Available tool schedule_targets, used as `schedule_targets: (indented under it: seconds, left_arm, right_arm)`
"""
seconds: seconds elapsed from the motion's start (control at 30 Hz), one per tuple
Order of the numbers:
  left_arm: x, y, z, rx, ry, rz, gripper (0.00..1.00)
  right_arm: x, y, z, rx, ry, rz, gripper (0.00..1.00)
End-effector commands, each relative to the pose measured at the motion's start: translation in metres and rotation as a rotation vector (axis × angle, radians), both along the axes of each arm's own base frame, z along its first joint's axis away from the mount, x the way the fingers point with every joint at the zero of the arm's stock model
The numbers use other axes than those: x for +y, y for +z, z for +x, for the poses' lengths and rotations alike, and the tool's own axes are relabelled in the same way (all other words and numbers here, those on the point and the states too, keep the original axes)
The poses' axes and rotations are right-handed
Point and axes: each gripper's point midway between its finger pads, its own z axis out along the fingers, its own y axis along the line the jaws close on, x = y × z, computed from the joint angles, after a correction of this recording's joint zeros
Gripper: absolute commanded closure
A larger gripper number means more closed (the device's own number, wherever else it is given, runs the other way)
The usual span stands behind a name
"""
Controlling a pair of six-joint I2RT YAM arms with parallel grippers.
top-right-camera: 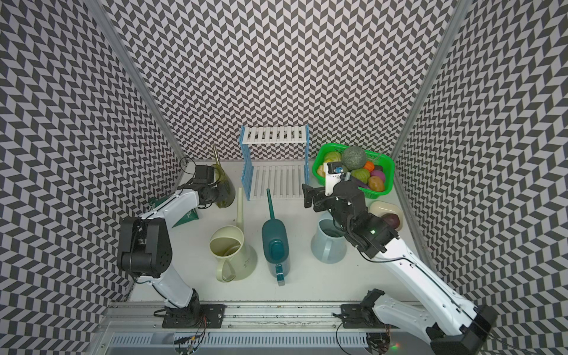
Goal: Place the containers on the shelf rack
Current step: 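Pick up a container from the center of the board.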
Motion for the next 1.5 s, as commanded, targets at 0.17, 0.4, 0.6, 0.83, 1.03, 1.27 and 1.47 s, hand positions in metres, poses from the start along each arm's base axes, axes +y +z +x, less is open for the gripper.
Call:
schedule_targets:
  seconds: [0.17,0.4,0.6,0.83,1.03,1.27,1.47]
  left_arm:
    - [0.014,0.016,0.012,-0.171,-0.103,0.032,0.61]
    - [0.020,0.033,0.019,-0.319,-0.163,0.099,0.60]
    - [0.019,0.029,0.018,-0.357,-0.224,0.111,0.59]
    - [0.022,0.027,0.013,-0.379,-0.230,0.139,0.62]
    - [0.028,0.023,0.012,-0.376,-0.219,0.148,0.76]
    - [0.031,0.031,0.012,-0.389,-0.216,0.151,0.86]
    - [0.033,0.057,0.009,-0.426,-0.219,0.159,0.93]
  right_arm:
    - [0.008,0.005,0.005,-0.028,0.012,0.024,0.00]
    - [0.044,0.010,-0.005,-0.082,0.238,-0.014,0.00]
    - [0.126,0.011,-0.043,-0.110,0.723,-0.040,0.00]
    - [0.155,0.000,-0.017,-0.061,0.697,-0.133,0.00]
    - [0.160,0.004,-0.008,-0.076,0.680,-0.117,0.00]
    - [0.156,-0.001,-0.004,-0.070,0.645,-0.116,0.00]
    - [0.147,0.002,-0.005,-0.086,0.606,-0.114,0.00]
